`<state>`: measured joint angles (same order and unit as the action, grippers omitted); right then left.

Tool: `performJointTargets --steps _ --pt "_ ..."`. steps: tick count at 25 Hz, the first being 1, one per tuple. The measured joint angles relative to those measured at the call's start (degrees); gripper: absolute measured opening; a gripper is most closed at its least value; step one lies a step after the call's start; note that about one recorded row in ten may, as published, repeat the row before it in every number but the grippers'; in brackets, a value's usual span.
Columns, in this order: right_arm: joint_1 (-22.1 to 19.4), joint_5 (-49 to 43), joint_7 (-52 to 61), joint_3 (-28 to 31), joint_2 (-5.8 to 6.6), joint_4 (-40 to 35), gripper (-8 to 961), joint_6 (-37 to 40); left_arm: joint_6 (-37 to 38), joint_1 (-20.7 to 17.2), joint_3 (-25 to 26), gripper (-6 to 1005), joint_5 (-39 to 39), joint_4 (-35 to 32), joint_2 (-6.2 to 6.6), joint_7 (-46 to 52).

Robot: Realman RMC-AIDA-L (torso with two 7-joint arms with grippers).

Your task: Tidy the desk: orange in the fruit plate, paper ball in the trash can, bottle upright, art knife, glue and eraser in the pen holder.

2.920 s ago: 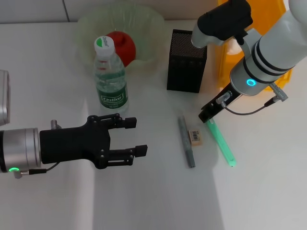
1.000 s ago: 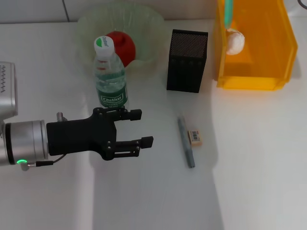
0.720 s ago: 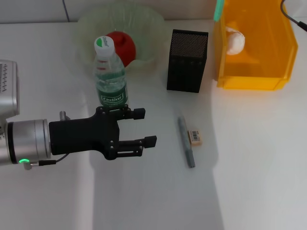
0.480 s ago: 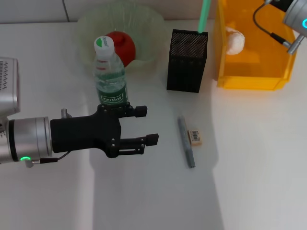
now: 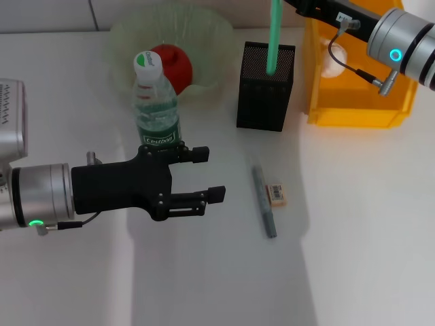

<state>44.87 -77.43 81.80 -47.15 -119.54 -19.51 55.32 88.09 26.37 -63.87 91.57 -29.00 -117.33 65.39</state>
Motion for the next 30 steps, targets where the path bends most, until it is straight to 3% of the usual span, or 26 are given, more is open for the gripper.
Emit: performJointTargets --steps 8,12,16,20,24,27,30 --pt "-2.6 0.3 1.0 0.0 0.09 -1.4 357 6.0 0.5 0.0 0.7 767 0.0 0.0 -0.01 -0.1" --pt "-5.5 -0.1 4.2 0.0 0.24 -5.9 425 11.6 1.2 -0.2 0.8 767 0.0 0.0 -0.21 -0.1" --pt "-9.9 -4.3 12.4 0.1 0.63 -19.7 492 20.5 1.8 -0.6 1.0 767 0.0 0.0 -0.22 -0.1" --pt "-12.7 -19.1 28.5 0.1 0.96 -43.9 557 29.5 2.7 -1.1 1.1 767 0.0 0.0 0.04 0.0" --pt "-9.6 -38.3 42.5 -0.6 0.95 -65.5 612 42.1 3.5 -1.5 1.1 766 0.1 0.0 0.14 -0.1" --pt "-4.2 -46.9 44.5 -1.5 2.04 -70.8 654 54.0 3.6 -1.6 1.1 766 0.4 0.0 0.24 -0.1" --pt "1.0 -54.4 44.5 -4.4 2.87 -70.0 695 62.4 3.7 -1.7 0.9 766 0.5 0.0 0.78 0.0"
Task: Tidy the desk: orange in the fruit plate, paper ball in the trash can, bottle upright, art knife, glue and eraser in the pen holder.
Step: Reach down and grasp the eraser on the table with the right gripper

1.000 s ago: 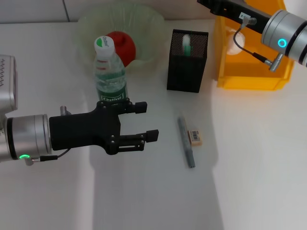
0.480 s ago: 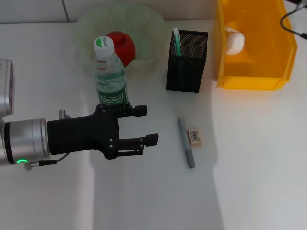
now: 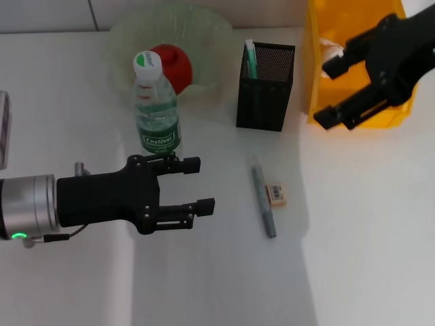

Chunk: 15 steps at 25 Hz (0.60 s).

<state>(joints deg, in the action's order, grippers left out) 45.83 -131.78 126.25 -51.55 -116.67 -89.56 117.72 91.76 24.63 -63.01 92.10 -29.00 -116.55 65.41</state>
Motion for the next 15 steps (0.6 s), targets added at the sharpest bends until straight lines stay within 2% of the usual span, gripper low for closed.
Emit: performJointTargets --steps 2,4,7,10,15 --pt "2.6 -5.3 -1.1 -4.3 0.16 2.3 838 2.9 0.2 -0.1 -0.1 766 0.1 0.0 0.65 0.3" --pt "4.0 -9.6 -2.9 -9.3 -0.10 5.5 838 2.9 0.3 -0.2 -0.2 766 0.1 0.0 0.87 0.4" --pt "5.8 -14.0 -5.9 -14.3 -1.14 11.5 837 0.0 0.5 -0.3 -0.2 766 0.1 0.0 1.28 0.6" --pt "7.9 -17.3 -8.5 -17.3 -2.04 19.5 837 -5.9 0.6 -0.4 -0.2 766 0.1 0.1 1.39 0.6" --pt "12.0 -19.2 -14.2 -21.8 -2.24 34.5 837 -16.5 0.6 -0.4 -0.2 766 0.1 0.1 1.37 0.6"
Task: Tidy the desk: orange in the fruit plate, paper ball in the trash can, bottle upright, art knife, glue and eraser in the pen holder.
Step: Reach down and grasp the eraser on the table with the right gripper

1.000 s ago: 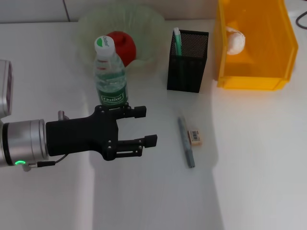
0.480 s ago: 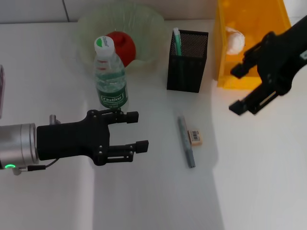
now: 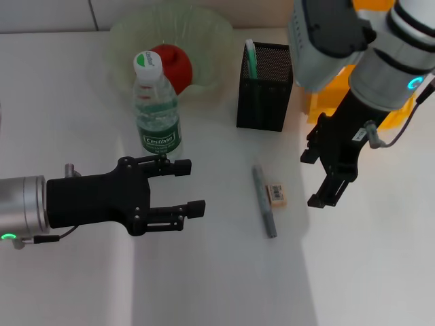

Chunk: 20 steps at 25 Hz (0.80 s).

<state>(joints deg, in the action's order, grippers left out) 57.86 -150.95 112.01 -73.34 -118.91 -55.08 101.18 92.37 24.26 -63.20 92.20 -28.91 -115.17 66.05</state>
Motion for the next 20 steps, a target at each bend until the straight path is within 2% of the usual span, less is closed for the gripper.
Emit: performJointTargets --steps 8,15,20 --pt "3.2 -0.7 -3.9 -4.2 -0.39 10.2 838 -8.4 0.0 0.3 -0.1 766 0.0 0.0 -0.28 0.0" --pt "3.4 0.8 -3.9 -7.6 -0.89 13.4 838 -13.6 0.0 0.5 -0.1 767 0.3 0.0 -0.53 0.0" --pt "2.7 3.1 -3.3 -10.7 -0.94 14.4 805 -17.2 -0.1 0.5 -0.1 767 0.8 0.0 -0.68 0.0"
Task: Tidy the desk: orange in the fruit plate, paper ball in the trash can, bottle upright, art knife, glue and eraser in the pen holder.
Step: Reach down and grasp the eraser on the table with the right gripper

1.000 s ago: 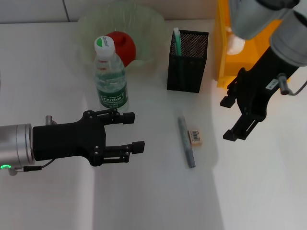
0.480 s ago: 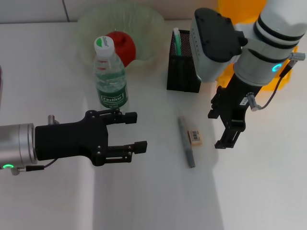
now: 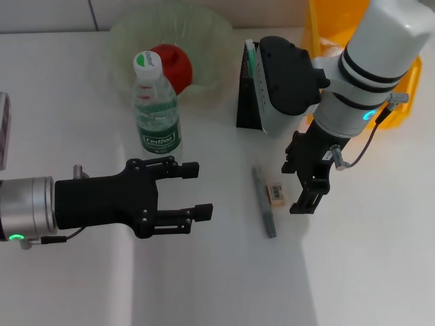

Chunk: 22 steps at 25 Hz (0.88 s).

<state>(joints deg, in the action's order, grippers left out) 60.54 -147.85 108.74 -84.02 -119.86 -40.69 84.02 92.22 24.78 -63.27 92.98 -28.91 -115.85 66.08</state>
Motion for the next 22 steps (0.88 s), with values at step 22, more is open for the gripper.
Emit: performJointTargets --steps 22 --pt "0.4 4.6 1.7 -6.3 -0.03 2.8 563 -6.2 -0.2 -0.1 0.0 767 0.5 -0.1 -1.16 -0.6"
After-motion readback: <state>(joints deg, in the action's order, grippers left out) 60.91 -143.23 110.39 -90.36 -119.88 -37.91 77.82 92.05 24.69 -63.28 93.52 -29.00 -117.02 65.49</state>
